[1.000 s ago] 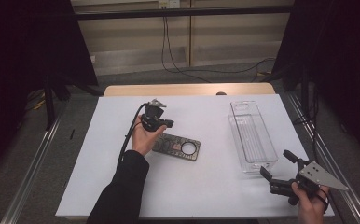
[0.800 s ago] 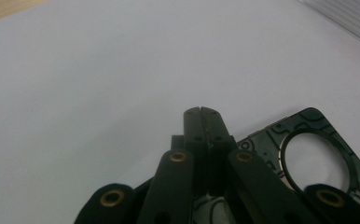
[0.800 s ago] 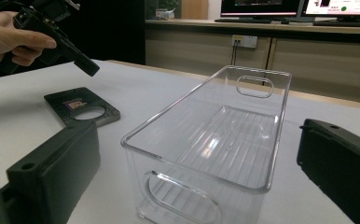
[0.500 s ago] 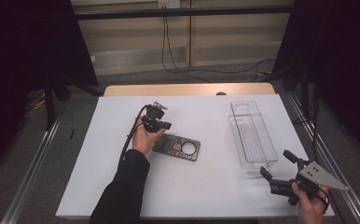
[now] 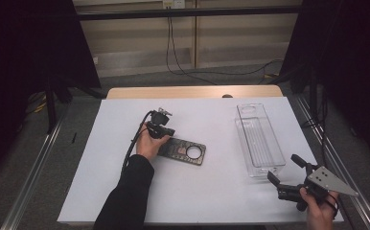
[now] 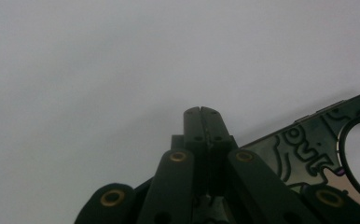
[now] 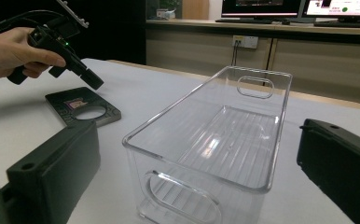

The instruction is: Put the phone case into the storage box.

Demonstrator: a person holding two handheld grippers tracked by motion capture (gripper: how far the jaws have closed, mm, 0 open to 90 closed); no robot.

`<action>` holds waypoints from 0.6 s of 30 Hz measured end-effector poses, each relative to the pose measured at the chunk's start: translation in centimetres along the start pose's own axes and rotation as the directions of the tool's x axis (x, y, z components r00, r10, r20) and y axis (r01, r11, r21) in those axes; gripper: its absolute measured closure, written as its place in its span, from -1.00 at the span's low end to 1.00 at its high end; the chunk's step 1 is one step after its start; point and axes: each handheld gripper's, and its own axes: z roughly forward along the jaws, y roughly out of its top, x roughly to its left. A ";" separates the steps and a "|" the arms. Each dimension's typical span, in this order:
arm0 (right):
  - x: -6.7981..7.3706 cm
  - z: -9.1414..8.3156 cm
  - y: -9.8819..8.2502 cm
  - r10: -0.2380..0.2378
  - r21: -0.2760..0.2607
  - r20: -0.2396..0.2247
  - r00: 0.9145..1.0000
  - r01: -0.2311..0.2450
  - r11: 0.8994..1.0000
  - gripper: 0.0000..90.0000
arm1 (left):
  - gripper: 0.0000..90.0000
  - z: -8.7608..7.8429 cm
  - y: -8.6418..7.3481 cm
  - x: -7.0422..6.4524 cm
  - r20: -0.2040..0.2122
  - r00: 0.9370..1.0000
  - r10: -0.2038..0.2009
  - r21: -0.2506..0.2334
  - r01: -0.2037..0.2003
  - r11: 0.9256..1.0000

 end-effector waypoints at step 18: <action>0.0 -0.1 0.0 0.001 -0.003 0.000 1.000 -0.001 1.000 -1.00 | 1.00 -0.1 -1.2 0.4 0.009 1.000 -0.018 -0.018 0.018 1.000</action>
